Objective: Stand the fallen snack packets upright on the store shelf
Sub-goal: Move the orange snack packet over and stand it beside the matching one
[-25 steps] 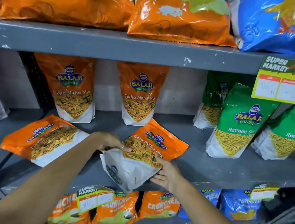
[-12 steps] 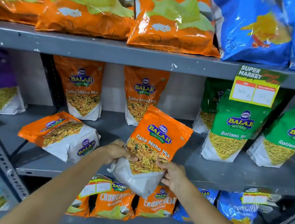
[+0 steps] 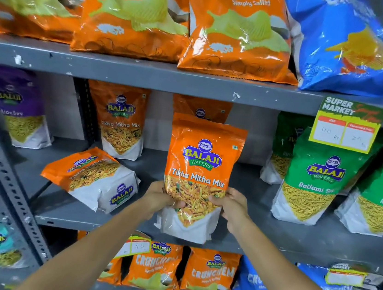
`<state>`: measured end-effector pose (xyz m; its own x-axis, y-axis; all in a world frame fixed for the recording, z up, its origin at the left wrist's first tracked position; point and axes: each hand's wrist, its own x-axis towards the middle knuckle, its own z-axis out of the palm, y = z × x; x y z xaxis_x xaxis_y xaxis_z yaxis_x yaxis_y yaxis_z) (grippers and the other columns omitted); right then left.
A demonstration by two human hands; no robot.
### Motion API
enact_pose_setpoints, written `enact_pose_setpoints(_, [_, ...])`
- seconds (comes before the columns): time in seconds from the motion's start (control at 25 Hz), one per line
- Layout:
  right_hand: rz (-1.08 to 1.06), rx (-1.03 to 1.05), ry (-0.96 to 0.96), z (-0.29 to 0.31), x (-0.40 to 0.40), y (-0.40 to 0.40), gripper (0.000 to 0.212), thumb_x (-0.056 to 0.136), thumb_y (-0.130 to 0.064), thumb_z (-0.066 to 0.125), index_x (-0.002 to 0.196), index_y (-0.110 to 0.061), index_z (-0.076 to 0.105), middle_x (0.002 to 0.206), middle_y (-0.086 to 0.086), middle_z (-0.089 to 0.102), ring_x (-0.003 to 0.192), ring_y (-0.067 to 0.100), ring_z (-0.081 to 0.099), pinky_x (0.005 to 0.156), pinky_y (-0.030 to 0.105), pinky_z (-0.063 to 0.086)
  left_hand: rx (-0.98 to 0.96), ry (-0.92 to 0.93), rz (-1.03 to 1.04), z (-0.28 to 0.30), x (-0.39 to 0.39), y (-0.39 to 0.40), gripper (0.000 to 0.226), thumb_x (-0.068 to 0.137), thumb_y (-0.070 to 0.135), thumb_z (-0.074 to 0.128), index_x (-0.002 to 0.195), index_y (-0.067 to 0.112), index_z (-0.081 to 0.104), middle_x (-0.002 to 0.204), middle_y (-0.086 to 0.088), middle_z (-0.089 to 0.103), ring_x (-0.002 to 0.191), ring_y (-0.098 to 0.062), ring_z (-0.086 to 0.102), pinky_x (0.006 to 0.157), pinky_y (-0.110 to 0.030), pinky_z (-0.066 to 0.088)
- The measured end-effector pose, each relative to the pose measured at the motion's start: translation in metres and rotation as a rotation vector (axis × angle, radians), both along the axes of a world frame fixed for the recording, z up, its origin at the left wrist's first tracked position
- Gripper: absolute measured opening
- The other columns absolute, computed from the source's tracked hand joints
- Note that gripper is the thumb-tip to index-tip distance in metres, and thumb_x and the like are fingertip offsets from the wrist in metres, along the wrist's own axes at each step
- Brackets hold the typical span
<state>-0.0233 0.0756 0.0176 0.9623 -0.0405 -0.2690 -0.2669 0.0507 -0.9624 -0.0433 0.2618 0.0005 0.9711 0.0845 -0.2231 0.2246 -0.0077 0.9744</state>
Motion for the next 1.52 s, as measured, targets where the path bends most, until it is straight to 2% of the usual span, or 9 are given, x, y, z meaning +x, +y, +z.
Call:
enact_pose_setpoints(0.16, [0.012,-0.016,-0.099,0.006,0.021,0.008,0.038,0.067,0.011,0.072,0.094,-0.010,0.056,0.097,0.010,0.066,0.097,0.026,0.061,0.085,0.042,0.049,0.002,-0.090,0.070,0.001,0.020,0.001,0.052,0.062,-0.018,0.073,0.103,0.008,0.055,0.116,-0.017,0.063,0.107,-0.027,0.057,0.068,-0.029,0.057])
enact_pose_setpoints(0.32, [-0.035,-0.054,-0.140,0.002,0.044,0.013,0.041,0.067,0.012,0.071,0.094,-0.012,0.052,0.094,0.006,0.063,0.094,0.023,0.060,0.079,0.037,0.048,0.115,-0.125,0.145,-0.005,0.045,0.001,0.057,0.059,-0.014,0.076,0.107,0.008,0.056,0.118,-0.017,0.065,0.110,-0.030,0.059,0.093,-0.051,0.051])
enact_pose_setpoints(0.56, [-0.098,-0.111,-0.144,-0.014,0.062,0.009,0.040,0.070,0.009,0.070,0.103,-0.008,0.054,0.109,0.013,0.067,0.101,0.026,0.062,0.090,0.043,0.051,0.190,-0.132,0.148,-0.016,0.057,-0.009,0.056,0.066,-0.007,0.076,0.116,0.005,0.054,0.122,-0.017,0.064,0.114,-0.033,0.058,0.098,-0.053,0.048])
enact_pose_setpoints(0.72, [-0.137,-0.204,-0.205,-0.015,0.053,0.014,0.047,0.072,0.006,0.068,0.114,-0.011,0.053,0.118,0.011,0.064,0.109,0.027,0.061,0.094,0.046,0.050,0.284,-0.062,0.128,-0.010,0.047,-0.015,0.061,0.068,-0.001,0.076,0.123,0.005,0.048,0.122,-0.013,0.061,0.113,-0.028,0.056,0.101,-0.044,0.047])
enact_pose_setpoints(0.88, [-0.246,-0.321,-0.362,-0.008,0.025,0.015,0.046,0.075,0.006,0.063,0.117,-0.009,0.052,0.125,0.012,0.056,0.116,0.026,0.053,0.086,0.034,0.046,0.324,-0.015,0.236,0.002,0.025,-0.010,0.055,0.075,-0.005,0.068,0.124,-0.001,0.042,0.107,-0.011,0.061,0.087,-0.022,0.056,0.072,-0.026,0.054])
enact_pose_setpoints(1.08, [-0.101,-0.403,-0.428,-0.008,-0.003,0.019,0.033,0.077,0.007,0.058,0.105,-0.011,0.056,0.116,0.011,0.058,0.104,0.025,0.059,0.078,0.035,0.051,0.401,-0.029,0.426,0.016,-0.015,0.016,0.053,0.075,0.003,0.071,0.123,-0.001,0.049,0.114,-0.017,0.060,0.099,-0.029,0.058,0.077,-0.034,0.045])
enact_pose_setpoints(1.32, [0.066,-0.333,-0.451,-0.010,-0.030,0.041,0.027,0.074,0.010,0.056,0.088,-0.013,0.057,0.094,0.002,0.059,0.087,0.025,0.062,0.062,0.023,0.046,0.469,-0.033,0.644,0.024,-0.064,0.060,0.041,0.075,0.004,0.071,0.114,-0.001,0.057,0.099,-0.018,0.065,0.091,-0.029,0.062,0.073,-0.034,0.049])
enact_pose_setpoints(1.4, [0.099,-0.327,-0.461,-0.010,-0.037,0.055,0.026,0.074,0.010,0.054,0.092,-0.007,0.061,0.092,0.002,0.059,0.082,0.024,0.060,0.063,0.024,0.044,0.469,-0.028,0.684,0.023,-0.074,0.077,0.043,0.076,0.007,0.072,0.115,-0.001,0.056,0.105,-0.020,0.064,0.090,-0.027,0.058,0.070,-0.036,0.046])
enact_pose_setpoints(1.52, [0.158,-0.324,-0.482,-0.009,-0.038,0.081,0.026,0.074,0.010,0.055,0.095,-0.003,0.063,0.093,0.004,0.062,0.080,0.022,0.058,0.072,0.028,0.047,0.466,0.040,0.734,0.018,-0.078,0.104,0.045,0.077,0.014,0.072,0.117,0.001,0.056,0.120,-0.020,0.062,0.108,-0.033,0.058,0.088,-0.040,0.046])
